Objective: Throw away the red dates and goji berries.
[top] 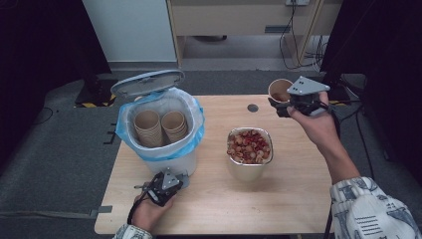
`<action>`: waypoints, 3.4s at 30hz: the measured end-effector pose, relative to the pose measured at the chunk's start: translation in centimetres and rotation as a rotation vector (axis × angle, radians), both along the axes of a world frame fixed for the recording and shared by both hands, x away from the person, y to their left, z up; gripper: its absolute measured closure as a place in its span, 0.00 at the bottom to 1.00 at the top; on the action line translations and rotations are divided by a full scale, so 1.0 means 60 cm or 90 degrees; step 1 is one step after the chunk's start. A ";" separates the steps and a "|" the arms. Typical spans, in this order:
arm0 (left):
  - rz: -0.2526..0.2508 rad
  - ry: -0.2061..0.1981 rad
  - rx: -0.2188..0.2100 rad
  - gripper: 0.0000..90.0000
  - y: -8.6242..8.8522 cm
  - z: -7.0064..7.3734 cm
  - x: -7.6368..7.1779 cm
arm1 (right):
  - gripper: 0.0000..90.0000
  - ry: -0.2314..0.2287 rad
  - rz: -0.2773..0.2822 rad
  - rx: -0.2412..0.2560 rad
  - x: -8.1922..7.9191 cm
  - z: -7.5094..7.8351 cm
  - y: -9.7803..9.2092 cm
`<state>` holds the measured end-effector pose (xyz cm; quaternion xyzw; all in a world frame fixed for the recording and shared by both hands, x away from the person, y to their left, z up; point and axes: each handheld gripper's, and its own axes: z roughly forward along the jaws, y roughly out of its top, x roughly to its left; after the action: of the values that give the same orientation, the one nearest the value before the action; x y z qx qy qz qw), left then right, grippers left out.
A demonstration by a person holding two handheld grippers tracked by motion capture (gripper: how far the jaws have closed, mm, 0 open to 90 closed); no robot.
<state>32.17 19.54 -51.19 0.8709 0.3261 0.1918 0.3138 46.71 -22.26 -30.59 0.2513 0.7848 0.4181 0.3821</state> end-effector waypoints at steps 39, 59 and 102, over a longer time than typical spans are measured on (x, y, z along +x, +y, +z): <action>0.000 0.001 -0.002 1.00 0.000 0.000 0.000 | 0.31 -0.131 0.067 -0.252 -0.026 -0.002 0.058; 0.001 0.001 -0.004 1.00 0.000 0.000 0.000 | 0.31 -0.200 0.069 -0.365 -0.035 0.001 0.056; 0.001 0.002 -0.005 1.00 0.000 0.000 0.000 | 0.31 -0.305 0.076 -0.494 -0.052 0.001 0.074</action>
<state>32.17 19.55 -51.20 0.8696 0.3282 0.1898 0.3163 43.57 -17.81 -30.54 -0.0599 0.7859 0.1613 0.5939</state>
